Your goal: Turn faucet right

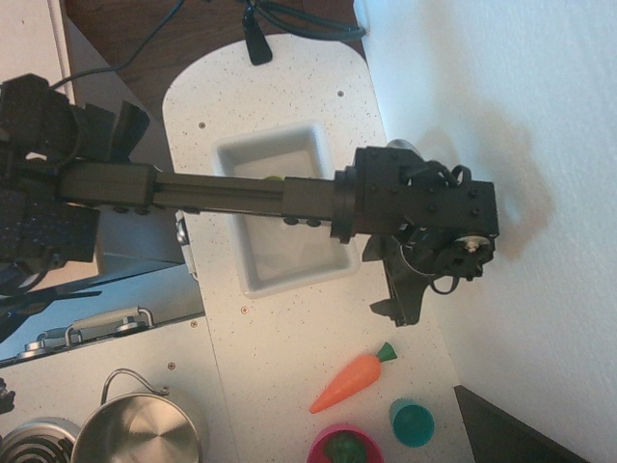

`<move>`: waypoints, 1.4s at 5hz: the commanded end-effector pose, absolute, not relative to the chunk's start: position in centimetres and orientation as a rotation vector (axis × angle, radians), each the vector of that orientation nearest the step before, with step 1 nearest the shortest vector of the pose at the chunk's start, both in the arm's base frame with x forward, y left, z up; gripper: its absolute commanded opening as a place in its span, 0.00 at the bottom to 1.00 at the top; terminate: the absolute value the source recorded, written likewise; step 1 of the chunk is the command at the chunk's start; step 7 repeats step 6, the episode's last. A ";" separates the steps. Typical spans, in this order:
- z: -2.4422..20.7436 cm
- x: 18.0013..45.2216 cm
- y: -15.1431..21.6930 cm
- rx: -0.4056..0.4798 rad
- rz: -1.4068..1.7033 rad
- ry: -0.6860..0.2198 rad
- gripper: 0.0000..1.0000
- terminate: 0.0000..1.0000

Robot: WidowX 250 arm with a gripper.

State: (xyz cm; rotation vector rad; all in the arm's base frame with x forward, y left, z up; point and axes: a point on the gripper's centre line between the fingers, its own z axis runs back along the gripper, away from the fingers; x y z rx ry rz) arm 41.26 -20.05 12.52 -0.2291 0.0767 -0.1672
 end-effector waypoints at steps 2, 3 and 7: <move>16.9 41.4 -19.5 -0.260 -0.171 -0.026 1.00 0.00; 16.9 41.4 -19.5 -0.260 -0.171 -0.026 1.00 0.00; 16.9 41.4 -19.5 -0.260 -0.171 -0.026 1.00 1.00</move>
